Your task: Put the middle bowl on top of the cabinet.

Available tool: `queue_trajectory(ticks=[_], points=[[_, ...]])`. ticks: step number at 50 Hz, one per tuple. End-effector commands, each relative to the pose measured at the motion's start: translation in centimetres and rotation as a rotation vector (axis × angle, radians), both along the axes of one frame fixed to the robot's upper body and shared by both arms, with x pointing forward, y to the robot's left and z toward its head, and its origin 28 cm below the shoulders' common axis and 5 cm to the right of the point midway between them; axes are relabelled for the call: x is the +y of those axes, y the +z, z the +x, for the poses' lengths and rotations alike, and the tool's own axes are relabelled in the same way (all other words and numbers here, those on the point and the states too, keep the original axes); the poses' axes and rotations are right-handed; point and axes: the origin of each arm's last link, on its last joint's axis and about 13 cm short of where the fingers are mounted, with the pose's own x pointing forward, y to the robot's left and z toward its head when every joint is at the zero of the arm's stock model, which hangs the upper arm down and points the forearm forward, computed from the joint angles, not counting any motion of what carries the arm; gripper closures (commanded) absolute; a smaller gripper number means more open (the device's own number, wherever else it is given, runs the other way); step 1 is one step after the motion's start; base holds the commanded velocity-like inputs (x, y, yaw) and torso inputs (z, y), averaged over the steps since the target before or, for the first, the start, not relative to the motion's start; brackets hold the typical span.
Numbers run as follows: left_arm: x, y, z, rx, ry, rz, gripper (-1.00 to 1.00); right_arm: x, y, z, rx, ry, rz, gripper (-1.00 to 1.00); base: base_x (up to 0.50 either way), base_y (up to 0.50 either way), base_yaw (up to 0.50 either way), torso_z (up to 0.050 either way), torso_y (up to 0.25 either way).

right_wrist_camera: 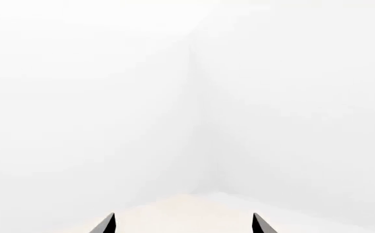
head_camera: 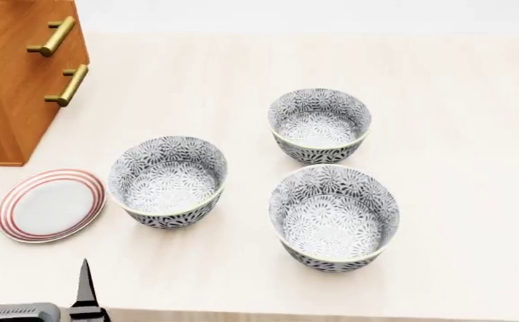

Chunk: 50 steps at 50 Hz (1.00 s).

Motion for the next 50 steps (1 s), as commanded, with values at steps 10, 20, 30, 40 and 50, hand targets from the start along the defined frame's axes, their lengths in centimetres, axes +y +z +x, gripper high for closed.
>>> queue_trajectory(ticks=[10, 20, 30, 40, 50], points=[[1.4, 3.0, -1.3, -0.098, 0.057, -0.069, -1.0, -1.4, 0.4, -2.5, -0.018, -0.126, -0.058, -1.0, 0.0, 0.14, 0.0, 0.0, 0.0], [1.5, 2.9, -1.1, -0.092, 0.053, -0.086, -1.0, -1.2, 0.6, -2.7, -0.021, -0.133, -0.062, -1.0, 0.0, 0.49, 0.0, 0.0, 0.0], [1.6, 2.9, -0.9, -0.089, 0.056, -0.092, -1.0, -1.1, 0.6, -2.4, -0.025, -0.127, -0.054, -1.0, 0.0, 0.45, 0.0, 0.0, 0.0], [1.6, 3.0, -1.0, -0.088, 0.052, -0.095, -1.0, -1.0, 0.9, -2.7, -0.014, -0.168, -0.081, -1.0, 0.0, 0.0, 0.0, 0.0, 0.0], [1.5, 3.0, -1.1, -0.091, 0.045, -0.096, -1.0, -1.1, 1.3, -3.3, -0.022, -0.188, -0.095, -1.0, 0.26, 0.0, 0.0, 0.0, 0.0]])
